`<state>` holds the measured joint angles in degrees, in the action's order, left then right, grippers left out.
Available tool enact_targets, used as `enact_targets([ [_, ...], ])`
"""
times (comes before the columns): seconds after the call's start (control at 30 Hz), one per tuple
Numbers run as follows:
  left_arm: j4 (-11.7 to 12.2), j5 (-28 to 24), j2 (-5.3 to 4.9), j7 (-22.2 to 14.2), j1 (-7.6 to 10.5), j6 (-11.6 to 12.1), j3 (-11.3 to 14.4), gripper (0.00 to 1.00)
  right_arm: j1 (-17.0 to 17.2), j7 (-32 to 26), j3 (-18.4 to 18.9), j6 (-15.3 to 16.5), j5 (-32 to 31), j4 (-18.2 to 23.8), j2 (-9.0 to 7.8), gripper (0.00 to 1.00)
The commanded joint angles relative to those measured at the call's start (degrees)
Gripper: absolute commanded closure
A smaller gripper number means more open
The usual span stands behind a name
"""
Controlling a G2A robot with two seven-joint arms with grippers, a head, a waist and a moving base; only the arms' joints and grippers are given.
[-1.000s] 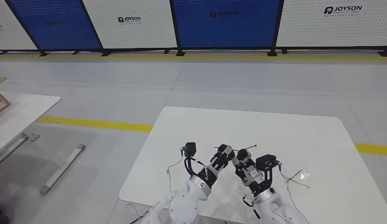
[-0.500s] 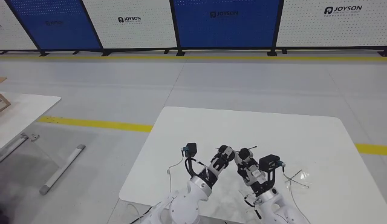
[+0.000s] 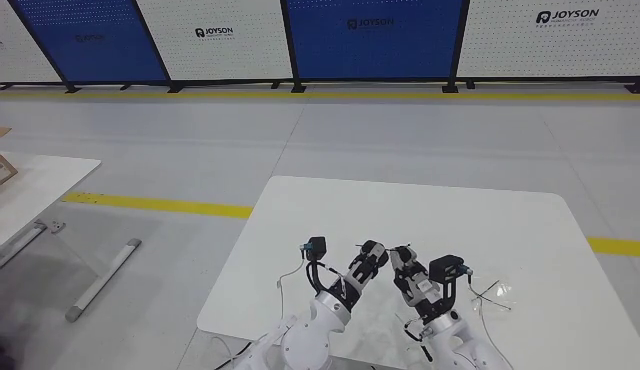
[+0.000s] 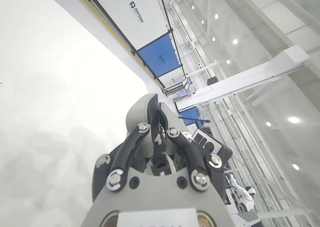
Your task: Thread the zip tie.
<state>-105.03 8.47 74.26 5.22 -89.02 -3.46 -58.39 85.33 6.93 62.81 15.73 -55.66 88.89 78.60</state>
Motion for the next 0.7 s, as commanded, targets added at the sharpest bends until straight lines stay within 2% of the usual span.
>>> enact_targets([
  [0.0, 0.00, 0.06, 0.01, -0.04, -0.03, 0.03, -0.01, 1.00, -0.02, 0.05, -0.02, -0.08, 0.08, -0.01, 0.00, 1.00],
  [0.4, 0.04, -0.10, 0.12, 0.20, -0.13, 0.56, -0.01, 1.00, -0.21, 0.01, -0.32, -0.15, -0.05, -0.41, -0.06, 1.00],
  [0.67, -0.67, -0.66, 0.15, 0.45, -0.67, 2.19, -0.22, 1.00, -0.67, -0.20, -0.96, -0.33, -0.38, -0.96, -0.01, 1.00],
])
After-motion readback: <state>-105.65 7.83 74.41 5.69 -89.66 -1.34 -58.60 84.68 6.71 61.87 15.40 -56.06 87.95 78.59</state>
